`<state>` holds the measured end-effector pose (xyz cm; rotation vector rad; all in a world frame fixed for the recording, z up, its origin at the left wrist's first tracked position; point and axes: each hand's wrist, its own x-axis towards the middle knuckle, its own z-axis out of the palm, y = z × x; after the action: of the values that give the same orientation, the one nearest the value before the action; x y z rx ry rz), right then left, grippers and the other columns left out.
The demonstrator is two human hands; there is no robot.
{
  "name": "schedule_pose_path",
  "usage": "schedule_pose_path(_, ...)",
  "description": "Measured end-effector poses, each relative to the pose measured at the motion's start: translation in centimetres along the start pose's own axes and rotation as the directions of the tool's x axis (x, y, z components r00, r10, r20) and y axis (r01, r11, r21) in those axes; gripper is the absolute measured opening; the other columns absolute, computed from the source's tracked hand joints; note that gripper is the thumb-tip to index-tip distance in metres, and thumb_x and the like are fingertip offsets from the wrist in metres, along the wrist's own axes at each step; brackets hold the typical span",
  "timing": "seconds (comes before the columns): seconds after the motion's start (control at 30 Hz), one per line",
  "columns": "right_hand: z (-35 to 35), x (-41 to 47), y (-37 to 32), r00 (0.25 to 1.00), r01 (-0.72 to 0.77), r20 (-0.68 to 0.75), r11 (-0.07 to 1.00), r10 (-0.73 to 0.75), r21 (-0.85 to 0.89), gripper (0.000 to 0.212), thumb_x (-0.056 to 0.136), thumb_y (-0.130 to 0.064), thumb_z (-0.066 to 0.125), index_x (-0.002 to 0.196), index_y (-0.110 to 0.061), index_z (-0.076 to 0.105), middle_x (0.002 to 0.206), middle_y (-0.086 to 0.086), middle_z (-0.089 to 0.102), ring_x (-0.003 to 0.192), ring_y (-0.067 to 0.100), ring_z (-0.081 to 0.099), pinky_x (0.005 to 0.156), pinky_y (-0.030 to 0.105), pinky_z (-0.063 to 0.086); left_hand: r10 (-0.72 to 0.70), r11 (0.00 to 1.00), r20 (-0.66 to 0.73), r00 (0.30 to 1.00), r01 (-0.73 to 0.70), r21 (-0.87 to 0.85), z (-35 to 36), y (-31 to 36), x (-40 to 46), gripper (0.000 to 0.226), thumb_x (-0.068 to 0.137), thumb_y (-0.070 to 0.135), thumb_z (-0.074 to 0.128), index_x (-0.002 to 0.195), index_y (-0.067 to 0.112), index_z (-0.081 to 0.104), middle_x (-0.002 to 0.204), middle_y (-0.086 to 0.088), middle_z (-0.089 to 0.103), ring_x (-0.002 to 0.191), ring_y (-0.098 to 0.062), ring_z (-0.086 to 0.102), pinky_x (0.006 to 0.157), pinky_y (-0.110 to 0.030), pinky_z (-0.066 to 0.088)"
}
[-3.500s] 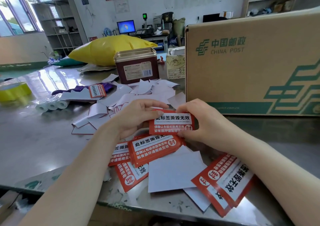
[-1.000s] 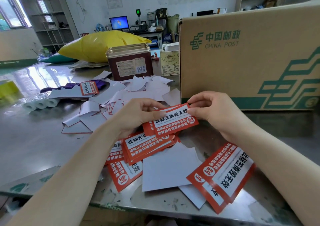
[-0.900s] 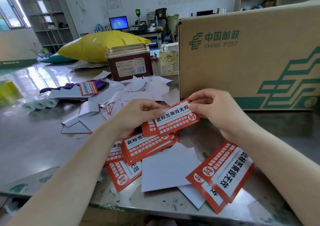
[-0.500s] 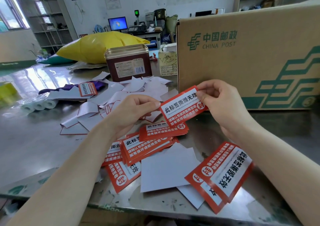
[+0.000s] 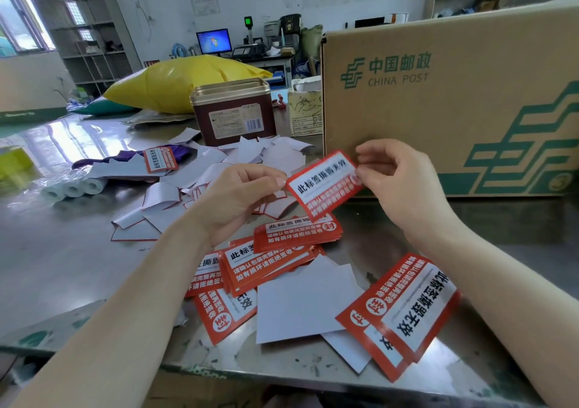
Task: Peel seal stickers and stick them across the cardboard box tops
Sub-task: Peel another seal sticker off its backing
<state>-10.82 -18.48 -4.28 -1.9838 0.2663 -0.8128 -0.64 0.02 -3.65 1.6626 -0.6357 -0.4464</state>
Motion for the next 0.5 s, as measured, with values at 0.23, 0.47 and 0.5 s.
schedule_pose_path(0.23,0.5,-1.1,-1.1,0.898,0.419,-0.012,0.862,-0.441,-0.285,0.020,0.087,-0.018,0.061,0.105,-0.010,0.063,0.116,0.005,0.055,0.106,0.011,0.051,0.084,0.007,0.041,0.043,0.999,-0.196,0.980,-0.040,0.020,-0.2,-0.2,0.7,0.015,0.086,0.020,0.062,0.079,0.017,0.074,0.095,-0.001,0.074,0.102,-0.018,0.060,0.088,-0.031,0.042)
schedule_pose_path(0.47,0.4,-1.3,-1.7,0.883,0.440,-0.045,0.856,-0.468,-0.270,0.016,0.088,-0.011,0.058,0.102,-0.010,0.066,0.123,0.005,0.056,0.114,0.013,0.049,0.093,0.010,0.036,-0.058,0.988,-0.474,0.879,0.117,0.098,-0.5,-0.4,1.0,0.015,0.081,0.033,0.065,0.078,0.022,0.074,0.096,0.000,0.070,0.106,-0.020,0.057,0.095,-0.042,0.043)
schedule_pose_path(0.5,0.5,-1.3,-1.7,0.884,0.450,-0.002,0.854,-0.467,-0.261,0.016,0.089,-0.009,0.056,0.101,-0.010,0.066,0.117,0.003,0.060,0.108,0.011,0.053,0.090,0.011,0.040,-0.063,0.987,-0.550,0.833,0.133,0.088,-0.6,-0.3,0.9,0.015,0.081,0.035,0.065,0.082,0.023,0.074,0.095,0.001,0.068,0.104,-0.019,0.056,0.093,-0.040,0.043)
